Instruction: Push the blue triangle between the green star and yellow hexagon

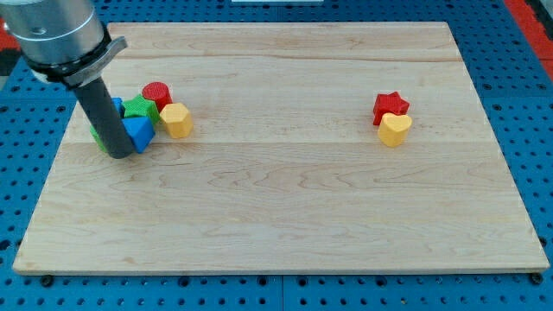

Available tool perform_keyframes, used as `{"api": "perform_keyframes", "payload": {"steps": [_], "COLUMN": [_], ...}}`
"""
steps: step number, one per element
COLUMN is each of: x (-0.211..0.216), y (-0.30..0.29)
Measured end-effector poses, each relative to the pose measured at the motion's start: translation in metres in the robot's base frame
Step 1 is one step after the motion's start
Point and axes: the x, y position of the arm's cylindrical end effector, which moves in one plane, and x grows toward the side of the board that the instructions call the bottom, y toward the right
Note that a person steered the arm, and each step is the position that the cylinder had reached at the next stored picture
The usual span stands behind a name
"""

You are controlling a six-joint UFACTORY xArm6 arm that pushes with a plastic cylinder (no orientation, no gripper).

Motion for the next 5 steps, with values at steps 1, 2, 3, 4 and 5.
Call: {"api": "perform_keyframes", "payload": {"steps": [1,2,3,4,5], "x": [-0.003,-0.011,-0.024,-0.033,0.005], "y": [0.018,0.034,0.046,0.059,0.077]}}
